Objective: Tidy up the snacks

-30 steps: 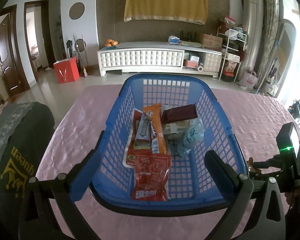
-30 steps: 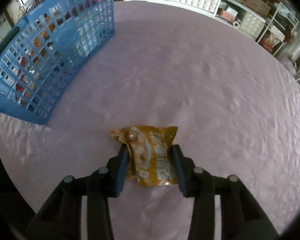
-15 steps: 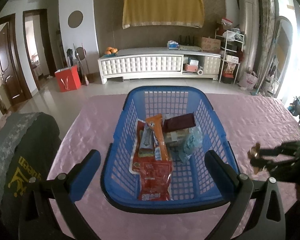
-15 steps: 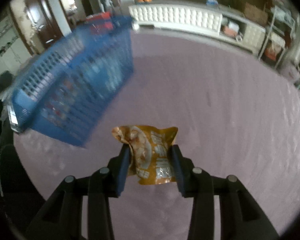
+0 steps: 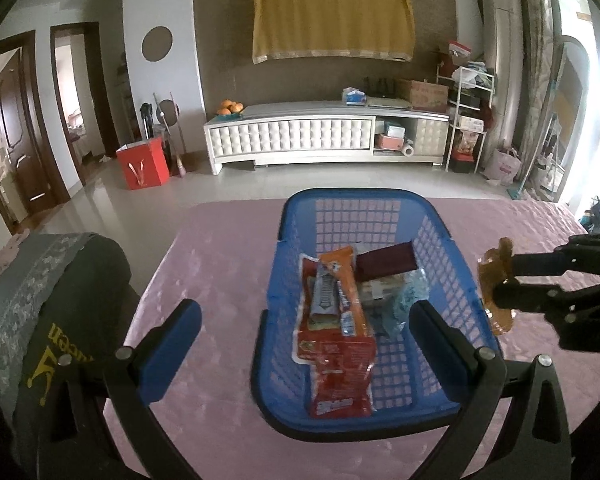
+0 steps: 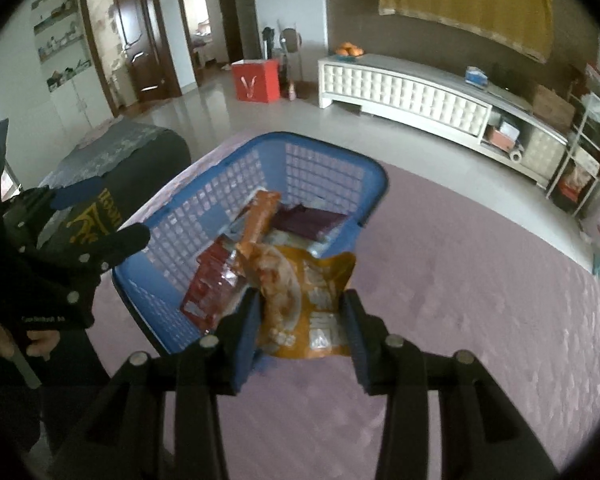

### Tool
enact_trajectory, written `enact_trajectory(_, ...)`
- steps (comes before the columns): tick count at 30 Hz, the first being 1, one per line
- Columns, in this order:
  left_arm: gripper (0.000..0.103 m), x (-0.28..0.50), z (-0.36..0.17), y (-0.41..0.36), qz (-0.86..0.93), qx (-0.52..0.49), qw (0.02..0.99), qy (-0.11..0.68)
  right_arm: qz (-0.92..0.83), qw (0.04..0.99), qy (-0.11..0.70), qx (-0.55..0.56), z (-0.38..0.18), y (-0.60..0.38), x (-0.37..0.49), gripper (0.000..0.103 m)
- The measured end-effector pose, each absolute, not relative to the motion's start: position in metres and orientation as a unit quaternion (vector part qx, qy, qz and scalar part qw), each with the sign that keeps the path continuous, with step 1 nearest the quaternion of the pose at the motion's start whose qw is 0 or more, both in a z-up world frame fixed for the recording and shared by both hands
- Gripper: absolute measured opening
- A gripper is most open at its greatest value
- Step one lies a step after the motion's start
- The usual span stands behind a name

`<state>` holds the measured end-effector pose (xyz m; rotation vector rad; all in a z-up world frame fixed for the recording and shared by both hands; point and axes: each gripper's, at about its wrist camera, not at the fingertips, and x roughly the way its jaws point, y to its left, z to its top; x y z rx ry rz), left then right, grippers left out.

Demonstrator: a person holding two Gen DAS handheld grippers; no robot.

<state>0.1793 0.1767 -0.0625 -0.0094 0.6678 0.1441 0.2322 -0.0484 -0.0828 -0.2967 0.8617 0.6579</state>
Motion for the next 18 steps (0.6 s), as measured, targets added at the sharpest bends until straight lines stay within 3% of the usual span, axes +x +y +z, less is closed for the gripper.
enact_trajectory(16,0.103,0.179,-0.077,0.200,0.073,-0.031,0.938,0.336,0.324,0.833,0.406,-0.189,-0.083,0.003,0.235,0.046)
enact_trajectory(18,0.103,0.177,-0.075,0.198,0.071,-0.034,0.939,0.335,0.318,0.835,0.408,-0.187,-0.083,0.001,0.236,0.055)
